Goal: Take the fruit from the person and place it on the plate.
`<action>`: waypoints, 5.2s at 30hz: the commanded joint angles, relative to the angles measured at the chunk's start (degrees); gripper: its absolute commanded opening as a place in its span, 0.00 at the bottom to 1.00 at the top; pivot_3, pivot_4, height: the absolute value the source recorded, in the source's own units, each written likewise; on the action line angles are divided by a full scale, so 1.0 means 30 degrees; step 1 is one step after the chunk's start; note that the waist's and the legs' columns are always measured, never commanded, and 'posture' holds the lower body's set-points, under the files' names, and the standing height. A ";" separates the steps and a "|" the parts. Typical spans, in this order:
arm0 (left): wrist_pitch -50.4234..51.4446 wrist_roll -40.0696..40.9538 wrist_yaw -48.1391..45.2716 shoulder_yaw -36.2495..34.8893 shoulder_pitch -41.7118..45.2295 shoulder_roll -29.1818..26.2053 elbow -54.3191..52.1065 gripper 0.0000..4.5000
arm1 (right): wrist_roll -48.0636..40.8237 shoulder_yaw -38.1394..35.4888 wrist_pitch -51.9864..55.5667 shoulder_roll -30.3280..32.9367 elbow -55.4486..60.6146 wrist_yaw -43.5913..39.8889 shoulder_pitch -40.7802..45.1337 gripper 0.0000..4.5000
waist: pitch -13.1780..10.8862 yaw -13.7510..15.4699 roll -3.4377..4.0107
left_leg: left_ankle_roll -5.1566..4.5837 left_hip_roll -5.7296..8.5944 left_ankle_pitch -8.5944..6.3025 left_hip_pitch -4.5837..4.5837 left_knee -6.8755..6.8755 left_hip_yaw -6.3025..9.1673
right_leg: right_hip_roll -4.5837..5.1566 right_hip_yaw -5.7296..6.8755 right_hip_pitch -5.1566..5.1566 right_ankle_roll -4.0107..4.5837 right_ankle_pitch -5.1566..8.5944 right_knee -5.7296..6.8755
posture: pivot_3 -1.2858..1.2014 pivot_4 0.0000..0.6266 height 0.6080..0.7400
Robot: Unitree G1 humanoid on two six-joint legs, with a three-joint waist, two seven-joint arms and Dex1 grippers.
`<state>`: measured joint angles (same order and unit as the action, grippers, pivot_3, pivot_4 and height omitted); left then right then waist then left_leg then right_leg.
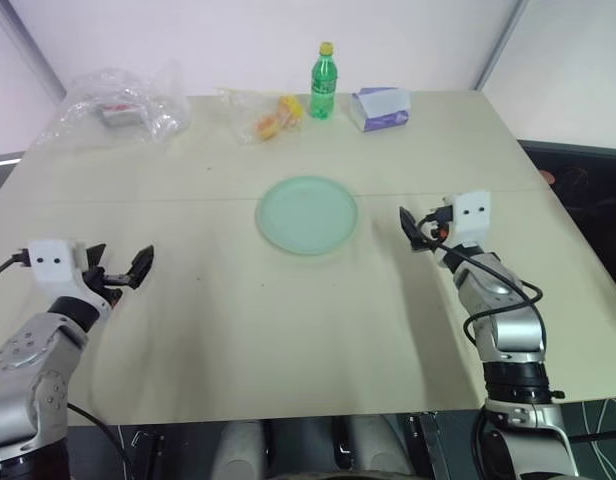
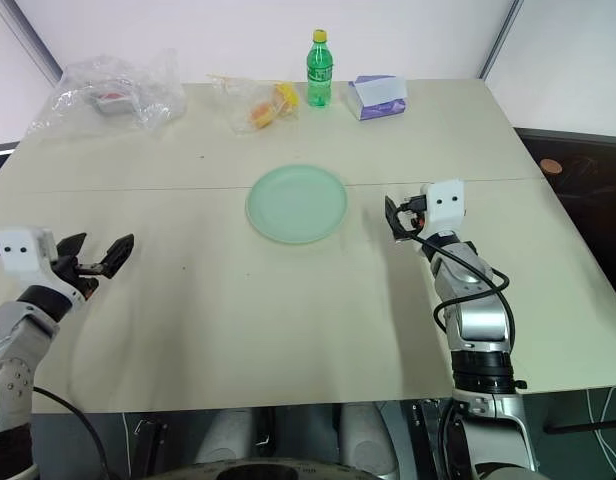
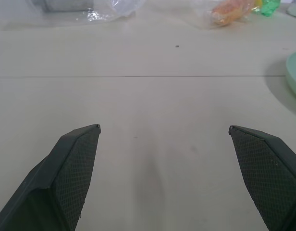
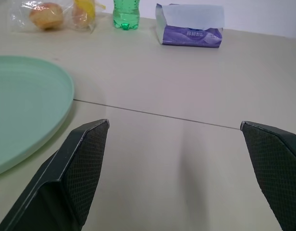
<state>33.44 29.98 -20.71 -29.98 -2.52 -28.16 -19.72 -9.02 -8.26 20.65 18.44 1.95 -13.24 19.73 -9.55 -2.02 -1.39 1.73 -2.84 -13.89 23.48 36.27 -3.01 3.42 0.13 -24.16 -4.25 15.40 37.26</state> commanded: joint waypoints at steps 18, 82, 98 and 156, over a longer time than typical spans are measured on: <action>-0.0369 0.0401 0.0004 -0.0074 -0.0137 -0.0172 -0.1062 1.00 | 0.0089 -0.0073 -0.0856 0.0079 0.0314 -0.0180 0.0037 0.99 | 0.0000 0.0002 0.0000 | 0.0000 0.0000 0.0000 -0.0001 0.0002 0.0000 | -0.0001 0.0000 0.0002 0.0001 0.0000 0.0002 | 0.52 0.24 1.00; 0.0168 0.1334 -0.1380 0.0016 0.0262 -0.1874 -0.0453 1.00 | -1.1410 -0.1074 0.8041 0.6485 0.5884 -1.0975 0.2427 0.99 | -0.0010 0.0043 0.0016 | -0.0002 -0.0008 0.0000 -0.0008 0.0006 0.0032 | 0.0005 0.0004 0.0010 -0.0002 -0.0001 0.0006 | 0.52 0.24 1.00; 0.1826 0.2593 -0.4244 0.2563 0.5880 -0.5103 -0.0014 1.00 | -1.1418 -0.0031 0.8381 0.6157 0.6722 -0.9136 0.3490 0.99 | 0.0007 0.0491 -0.0054 | -0.0002 0.0011 -0.0001 0.0006 0.0091 0.0006 | 0.0013 0.0014 0.0060 0.0007 0.0003 -0.0020 | 0.52 0.24 1.00; -1.1764 -1.2063 -0.9201 1.5305 2.3800 0.4546 2.7772 1.00 | -0.7204 0.1807 0.6279 0.4759 0.8140 -0.6072 0.0475 1.00 | 0.0004 0.0861 -0.0055 | -0.0132 -0.0011 -0.0071 0.0299 0.0327 0.0049 | -0.0071 0.0032 -0.0122 -0.0067 -0.0029 0.0002 | 0.52 0.24 1.00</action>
<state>-0.02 -5.61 -49.27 17.06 66.68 -14.39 63.98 -30.53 -2.16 40.77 32.78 23.58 -31.29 21.04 -9.54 0.57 -1.55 1.34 -2.87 -14.11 24.38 37.24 -2.86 3.21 0.23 -24.52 -4.45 15.31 37.27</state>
